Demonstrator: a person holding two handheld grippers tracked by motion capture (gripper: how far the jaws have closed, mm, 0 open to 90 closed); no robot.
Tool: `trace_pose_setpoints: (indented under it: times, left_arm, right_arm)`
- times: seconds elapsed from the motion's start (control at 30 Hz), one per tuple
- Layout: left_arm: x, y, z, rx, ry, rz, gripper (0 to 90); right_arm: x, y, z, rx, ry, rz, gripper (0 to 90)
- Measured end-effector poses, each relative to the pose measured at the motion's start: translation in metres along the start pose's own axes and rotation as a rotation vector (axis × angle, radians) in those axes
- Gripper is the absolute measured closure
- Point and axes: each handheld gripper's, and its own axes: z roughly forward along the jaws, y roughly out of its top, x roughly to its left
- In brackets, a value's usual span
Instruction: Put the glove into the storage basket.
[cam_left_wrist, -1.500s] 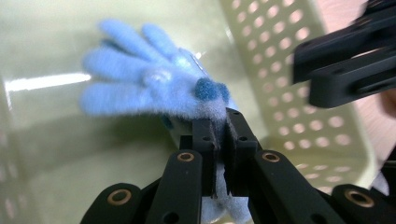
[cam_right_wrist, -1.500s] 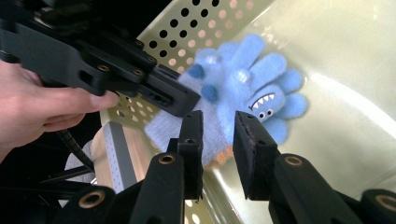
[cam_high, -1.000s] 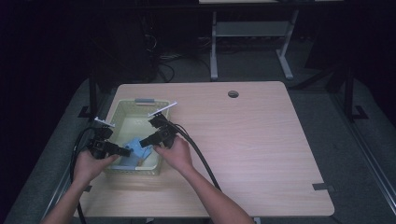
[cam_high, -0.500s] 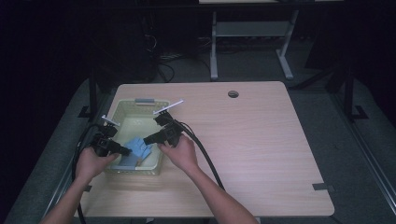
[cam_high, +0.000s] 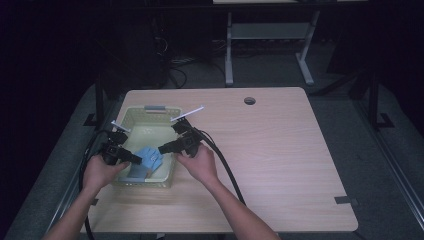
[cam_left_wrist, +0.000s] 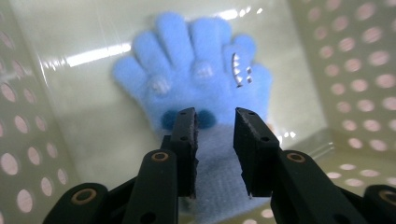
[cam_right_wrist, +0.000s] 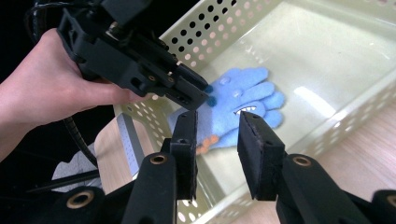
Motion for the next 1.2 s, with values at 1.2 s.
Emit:
trace_pose_setpoints:
  times: [1.2]
  left_arm:
    - [-0.042,0.011,-0.021,-0.225,-0.149,0.034,55.0]
  right_arm:
    - [-0.043,-0.032,-0.079,-0.118,-0.017,0.071,52.4]
